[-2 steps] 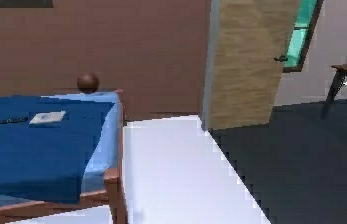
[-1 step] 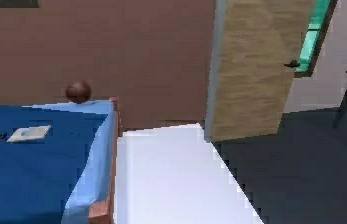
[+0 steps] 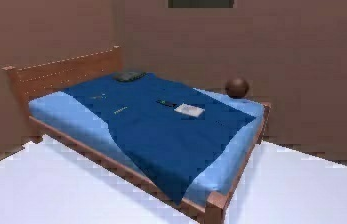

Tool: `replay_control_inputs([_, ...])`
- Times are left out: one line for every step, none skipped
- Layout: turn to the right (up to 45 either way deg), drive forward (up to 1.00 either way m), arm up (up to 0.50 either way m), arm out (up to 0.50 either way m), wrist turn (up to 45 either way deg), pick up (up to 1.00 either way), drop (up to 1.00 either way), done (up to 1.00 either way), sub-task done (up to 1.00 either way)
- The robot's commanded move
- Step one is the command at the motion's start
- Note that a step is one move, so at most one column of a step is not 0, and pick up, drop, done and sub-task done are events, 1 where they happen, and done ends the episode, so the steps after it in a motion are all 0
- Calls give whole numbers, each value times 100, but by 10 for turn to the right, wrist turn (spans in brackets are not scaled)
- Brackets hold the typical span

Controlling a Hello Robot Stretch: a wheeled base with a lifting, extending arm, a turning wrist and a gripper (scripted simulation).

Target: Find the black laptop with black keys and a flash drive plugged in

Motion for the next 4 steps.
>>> replay_control_inputs([-360, 0, 0, 0, 0, 0, 0, 0, 0])
replay_control_inputs([0, 50, 0, 0, 0, 0, 0, 0, 0])
replay_control_inputs([-210, 0, 0, 0, 0, 0, 0, 0, 0])
replay_control_inputs([0, 40, 0, 0, 0, 0, 0, 0, 0])
